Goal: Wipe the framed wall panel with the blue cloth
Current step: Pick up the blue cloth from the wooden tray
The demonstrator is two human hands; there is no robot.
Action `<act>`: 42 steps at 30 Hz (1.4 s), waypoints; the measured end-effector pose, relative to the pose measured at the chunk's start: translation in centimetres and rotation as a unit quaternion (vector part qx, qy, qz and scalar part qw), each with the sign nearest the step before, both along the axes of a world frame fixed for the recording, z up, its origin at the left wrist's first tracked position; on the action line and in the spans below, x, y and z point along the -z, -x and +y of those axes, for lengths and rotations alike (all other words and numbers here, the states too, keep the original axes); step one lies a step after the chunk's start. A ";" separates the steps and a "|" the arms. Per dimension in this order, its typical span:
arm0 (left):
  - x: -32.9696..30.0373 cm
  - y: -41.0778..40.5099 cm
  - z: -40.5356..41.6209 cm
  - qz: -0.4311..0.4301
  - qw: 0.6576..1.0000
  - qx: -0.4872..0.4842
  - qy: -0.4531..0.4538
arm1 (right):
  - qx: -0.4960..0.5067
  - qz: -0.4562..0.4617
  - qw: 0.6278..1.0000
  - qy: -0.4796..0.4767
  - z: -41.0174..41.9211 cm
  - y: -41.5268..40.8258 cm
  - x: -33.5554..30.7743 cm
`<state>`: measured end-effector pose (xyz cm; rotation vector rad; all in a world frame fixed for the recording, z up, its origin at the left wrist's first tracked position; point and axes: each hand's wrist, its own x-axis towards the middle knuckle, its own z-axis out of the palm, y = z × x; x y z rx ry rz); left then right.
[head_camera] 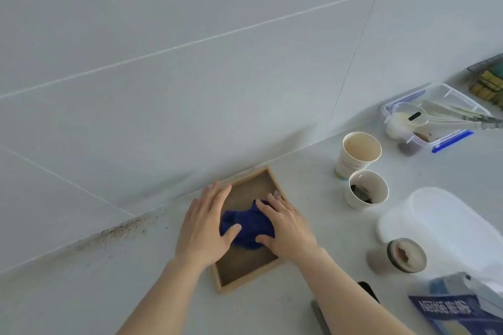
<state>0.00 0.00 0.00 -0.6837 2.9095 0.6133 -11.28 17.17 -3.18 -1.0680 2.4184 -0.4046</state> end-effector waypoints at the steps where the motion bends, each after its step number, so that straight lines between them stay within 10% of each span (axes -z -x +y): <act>1: 0.4 0.1 0.1 -0.014 1.000 0.012 -0.015 | -0.005 -0.001 1.000 -0.001 0.0 0.0 0.2; 11: 3.4 0.5 2.2 -0.096 0.995 0.019 0.012 | 0.011 0.043 0.999 0.009 -0.3 0.0 1.3; 42: -15.6 -11.5 -4.6 0.138 0.981 -0.092 0.101 | 0.002 0.116 0.985 0.128 -6.8 -7.9 -17.5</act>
